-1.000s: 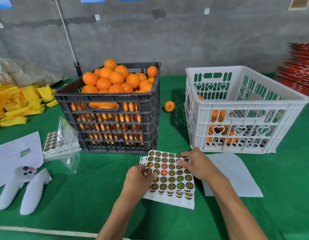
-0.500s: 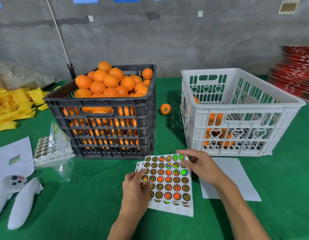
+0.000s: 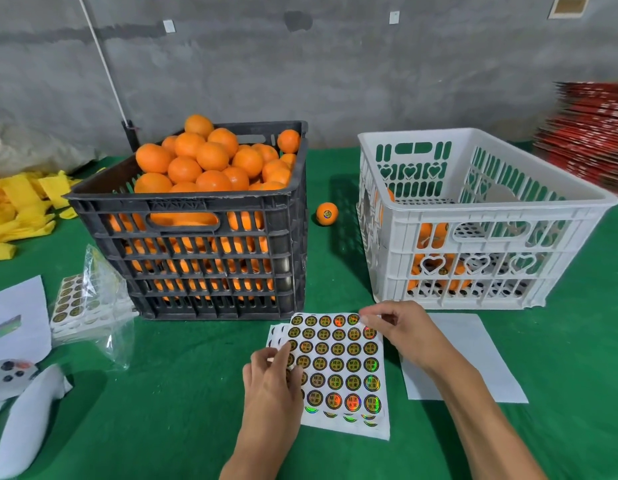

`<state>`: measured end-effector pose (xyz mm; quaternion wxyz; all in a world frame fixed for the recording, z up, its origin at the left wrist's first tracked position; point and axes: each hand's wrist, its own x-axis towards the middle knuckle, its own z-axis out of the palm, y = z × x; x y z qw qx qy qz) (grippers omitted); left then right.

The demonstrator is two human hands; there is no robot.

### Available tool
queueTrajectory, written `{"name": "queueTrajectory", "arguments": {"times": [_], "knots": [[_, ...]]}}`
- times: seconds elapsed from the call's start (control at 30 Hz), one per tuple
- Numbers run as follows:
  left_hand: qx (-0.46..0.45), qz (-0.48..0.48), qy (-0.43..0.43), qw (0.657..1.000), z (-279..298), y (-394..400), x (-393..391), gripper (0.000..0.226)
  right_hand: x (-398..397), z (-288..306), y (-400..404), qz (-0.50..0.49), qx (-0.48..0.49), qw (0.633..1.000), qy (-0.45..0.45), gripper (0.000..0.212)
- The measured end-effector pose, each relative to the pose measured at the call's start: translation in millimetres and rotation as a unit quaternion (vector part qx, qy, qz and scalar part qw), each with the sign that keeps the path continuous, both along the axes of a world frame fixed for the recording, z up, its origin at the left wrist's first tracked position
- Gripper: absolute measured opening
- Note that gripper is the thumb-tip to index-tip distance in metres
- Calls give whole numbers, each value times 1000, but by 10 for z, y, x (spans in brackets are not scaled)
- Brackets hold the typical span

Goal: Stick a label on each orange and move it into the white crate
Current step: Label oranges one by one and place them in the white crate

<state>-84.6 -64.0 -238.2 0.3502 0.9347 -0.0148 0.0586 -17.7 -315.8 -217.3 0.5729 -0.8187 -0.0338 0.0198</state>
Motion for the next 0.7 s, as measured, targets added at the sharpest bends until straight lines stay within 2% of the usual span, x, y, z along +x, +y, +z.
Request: {"name": "queueTrajectory", "arguments": {"times": [0.03, 0.13, 0.17, 0.3, 0.47, 0.57, 0.6, 0.7], "knots": [[3, 0, -1, 1000, 0, -2, -4, 50, -8, 14, -6, 2, 4, 1000, -3, 9], [15, 1, 2, 1000, 5, -1, -12, 50, -14, 15, -27, 10, 17, 1000, 16, 32], [18, 2, 5, 1000, 10, 0, -14, 50, -15, 11, -21, 11, 11, 1000, 21, 34], [23, 3, 9, 1000, 19, -3, -20, 50, -16, -2, 11, 2, -31, 999, 23, 25], [20, -2, 7, 1000, 29, -5, -35, 49, -32, 31, 52, -17, -11, 1000, 10, 11], [27, -3, 4, 1000, 34, 3, -42, 49, -41, 48, 50, -14, -12, 1000, -15, 11], [29, -2, 3, 1000, 34, 5, -45, 49, -41, 46, 35, -12, -10, 1000, -13, 13], [41, -2, 2, 999, 41, 4, -57, 49, -43, 26, 0, 14, -6, 1000, 22, 35]]}}
